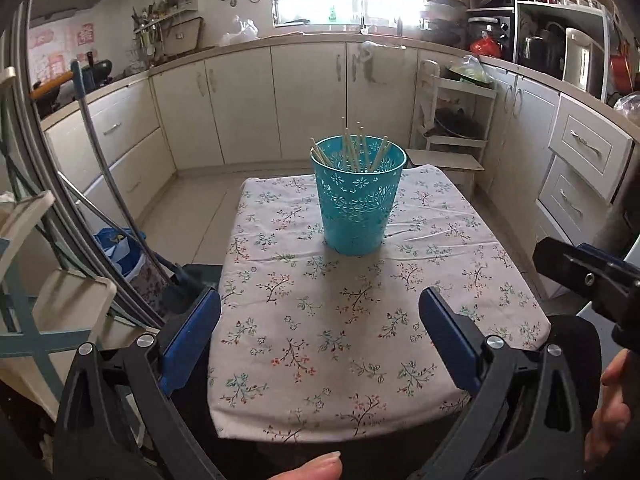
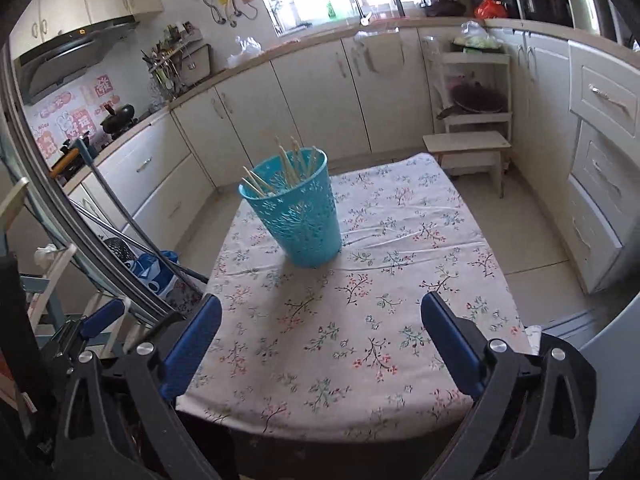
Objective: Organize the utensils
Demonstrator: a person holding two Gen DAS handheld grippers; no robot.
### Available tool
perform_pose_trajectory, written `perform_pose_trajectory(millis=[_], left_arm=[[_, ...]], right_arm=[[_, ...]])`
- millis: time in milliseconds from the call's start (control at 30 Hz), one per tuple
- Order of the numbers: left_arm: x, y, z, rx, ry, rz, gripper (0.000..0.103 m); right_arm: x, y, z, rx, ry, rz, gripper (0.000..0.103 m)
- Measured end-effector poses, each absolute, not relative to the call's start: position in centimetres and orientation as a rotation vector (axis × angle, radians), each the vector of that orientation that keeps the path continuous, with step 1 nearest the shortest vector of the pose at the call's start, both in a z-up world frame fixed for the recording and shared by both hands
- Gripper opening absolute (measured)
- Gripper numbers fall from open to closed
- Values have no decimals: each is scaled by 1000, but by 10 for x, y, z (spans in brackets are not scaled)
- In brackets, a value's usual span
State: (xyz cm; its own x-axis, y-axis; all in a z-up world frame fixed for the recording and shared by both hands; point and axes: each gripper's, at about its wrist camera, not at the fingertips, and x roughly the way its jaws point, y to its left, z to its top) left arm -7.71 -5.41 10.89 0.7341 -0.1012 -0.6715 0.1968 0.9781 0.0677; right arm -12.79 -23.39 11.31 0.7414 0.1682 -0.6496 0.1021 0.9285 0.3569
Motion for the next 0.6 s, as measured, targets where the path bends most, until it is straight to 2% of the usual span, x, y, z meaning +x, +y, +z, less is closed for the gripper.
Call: perform_pose_trajectory(millis=[233, 600], left_arm=[[-131, -33, 139, 65, 735, -143, 95], [-199, -10, 159, 70, 688, -86, 95]], right_arm=[[-187, -217, 161, 350, 660, 67, 96], [-271, -197, 175, 426, 564, 75, 96]])
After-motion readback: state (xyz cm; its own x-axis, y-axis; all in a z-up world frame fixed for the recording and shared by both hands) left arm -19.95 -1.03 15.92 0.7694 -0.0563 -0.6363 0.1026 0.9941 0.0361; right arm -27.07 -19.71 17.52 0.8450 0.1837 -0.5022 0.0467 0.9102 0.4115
